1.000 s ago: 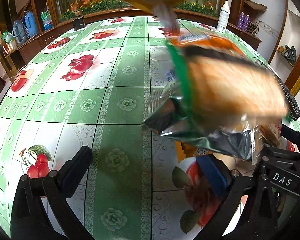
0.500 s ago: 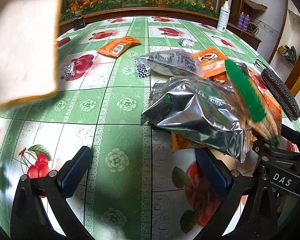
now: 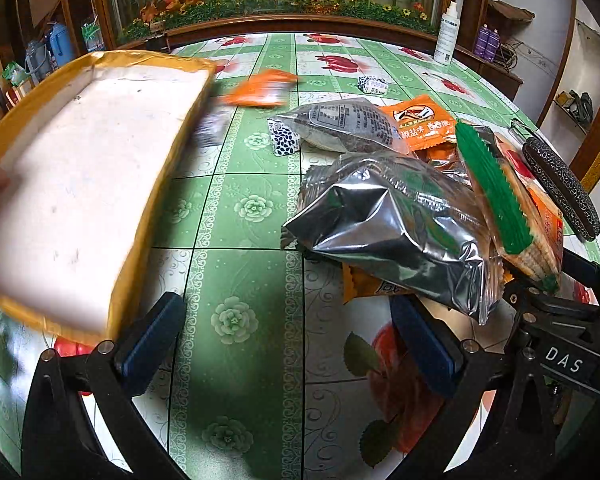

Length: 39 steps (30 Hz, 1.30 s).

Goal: Organize snacks

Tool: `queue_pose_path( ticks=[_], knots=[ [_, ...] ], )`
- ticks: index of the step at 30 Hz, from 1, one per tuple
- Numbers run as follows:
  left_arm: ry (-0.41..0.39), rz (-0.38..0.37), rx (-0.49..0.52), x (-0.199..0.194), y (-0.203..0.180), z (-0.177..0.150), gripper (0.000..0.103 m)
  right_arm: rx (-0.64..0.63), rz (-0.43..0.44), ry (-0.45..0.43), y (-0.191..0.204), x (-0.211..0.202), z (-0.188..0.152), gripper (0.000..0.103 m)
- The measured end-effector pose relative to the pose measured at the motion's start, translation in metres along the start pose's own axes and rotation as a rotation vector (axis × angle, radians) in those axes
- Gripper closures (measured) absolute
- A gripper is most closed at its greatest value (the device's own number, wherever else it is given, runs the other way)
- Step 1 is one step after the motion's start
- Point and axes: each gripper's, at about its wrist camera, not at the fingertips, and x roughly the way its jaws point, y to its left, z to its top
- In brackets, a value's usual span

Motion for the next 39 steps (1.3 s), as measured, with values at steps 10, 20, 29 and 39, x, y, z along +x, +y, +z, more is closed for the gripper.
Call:
queue_pose_path(
  ticks=[10,20,29,39],
  knots=[
    [0.001,0.000,0.000,0.000,0.000,0.000,0.000,0.001,0.001,0.001,0.000,0.000,0.000,0.000],
    [0.000,0.000,0.000,0.000,0.000,0.000,0.000,-0.217,0.158,0.065,-0.004,0.001,0.009,0.000],
    [0.000,0.000,0.000,0.000,0.000,0.000,0.000,-0.112,0.376,0.013,-0.035,-0.017,0.005,0.012],
    [0.004,-0.004,0.008,0.000,0.000,0.000,0.000,-0.298,0.477,-0.118,-0.046,-0.078,0.010,0.019]
  ],
)
